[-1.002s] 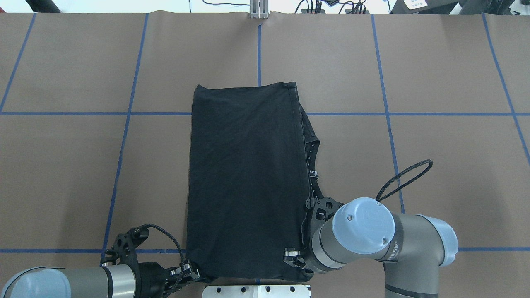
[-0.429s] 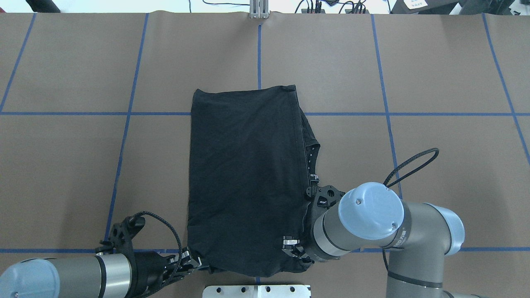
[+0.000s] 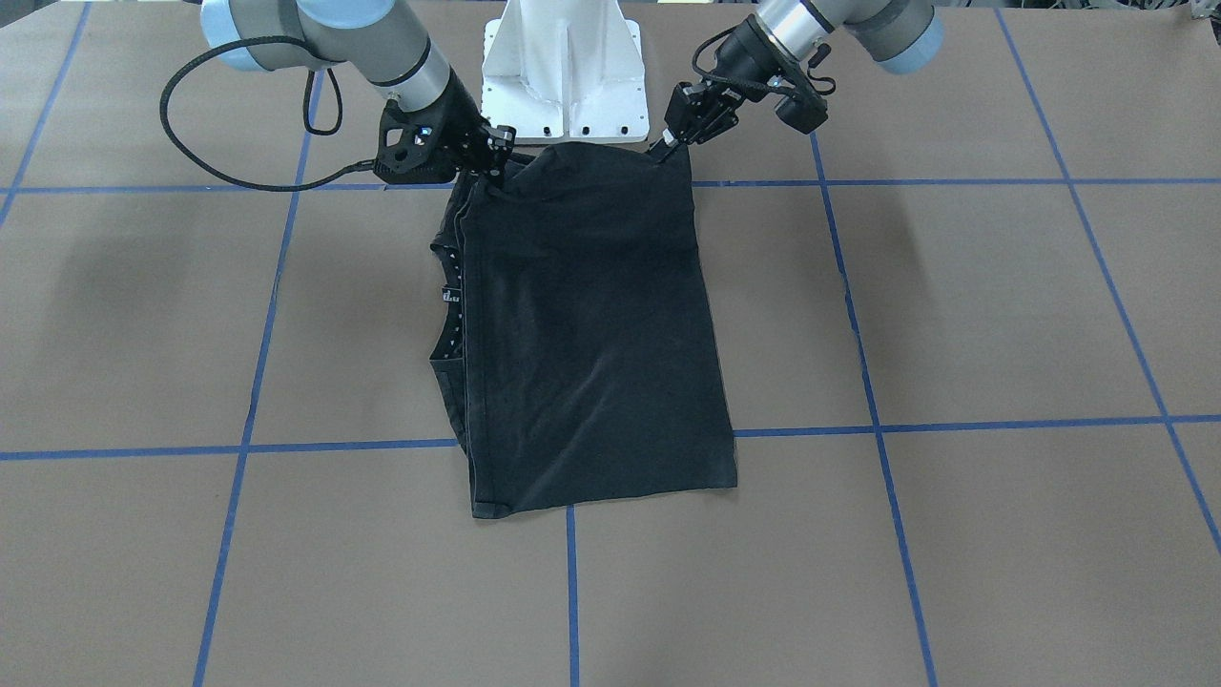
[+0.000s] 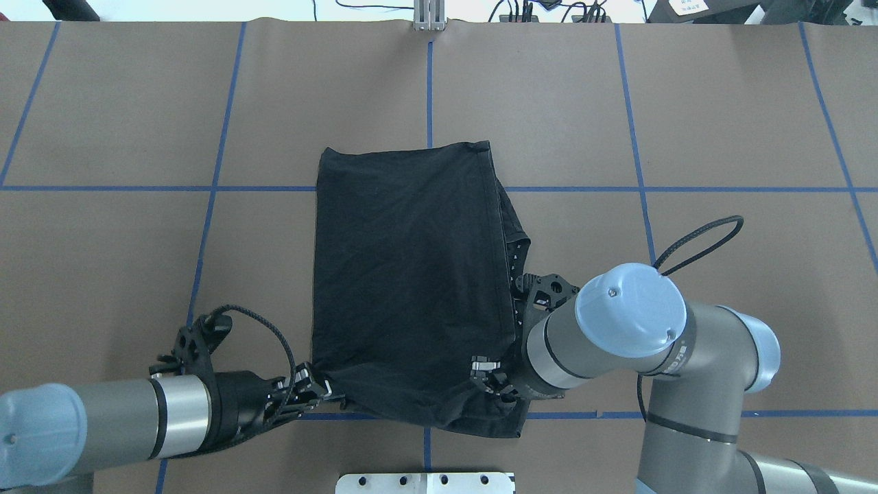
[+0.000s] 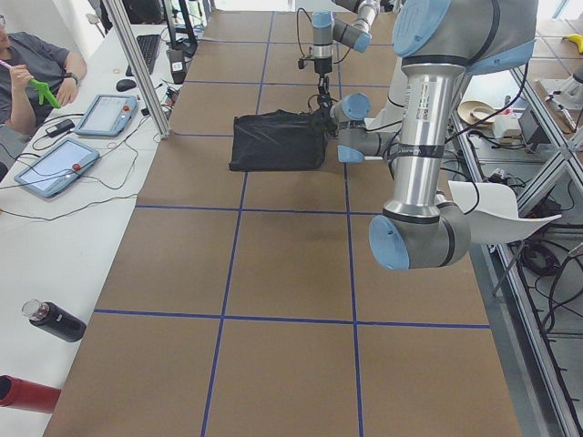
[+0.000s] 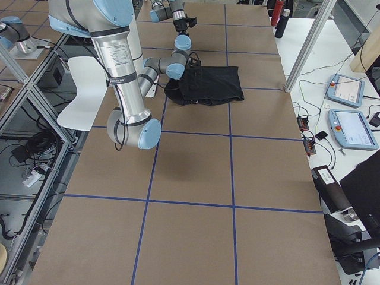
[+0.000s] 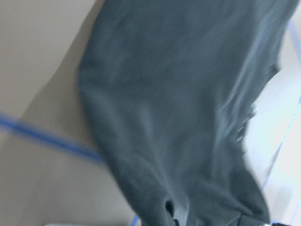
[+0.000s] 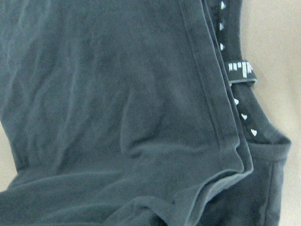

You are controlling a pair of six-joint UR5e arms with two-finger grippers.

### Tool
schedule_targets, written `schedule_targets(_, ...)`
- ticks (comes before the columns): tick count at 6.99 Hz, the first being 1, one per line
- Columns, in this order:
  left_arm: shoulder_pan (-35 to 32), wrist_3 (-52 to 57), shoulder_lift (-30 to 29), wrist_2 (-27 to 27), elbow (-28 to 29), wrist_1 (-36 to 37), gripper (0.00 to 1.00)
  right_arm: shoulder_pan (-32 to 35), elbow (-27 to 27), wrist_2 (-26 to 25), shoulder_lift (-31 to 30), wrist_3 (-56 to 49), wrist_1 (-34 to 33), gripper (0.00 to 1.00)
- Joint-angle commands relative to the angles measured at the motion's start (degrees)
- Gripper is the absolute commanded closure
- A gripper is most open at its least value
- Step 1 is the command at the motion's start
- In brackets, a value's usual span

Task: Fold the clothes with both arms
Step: 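Lift the near end with both grippers and fold it away from the robot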

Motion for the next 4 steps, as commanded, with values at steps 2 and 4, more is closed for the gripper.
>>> schedule_targets(2, -13.34, 5.18, -11.78, -3.23, 17.33, -0.36, 1.00, 9.67, -12.99, -0.04, 10.35, -2.78, 0.74, 1.00)
schedule_targets(4, -17.67, 6.33, -16.53, -3.84, 25.35, -0.71, 1.00, 13.29, -27.10, -1.35, 15.55, -3.75, 11.04, 1.00)
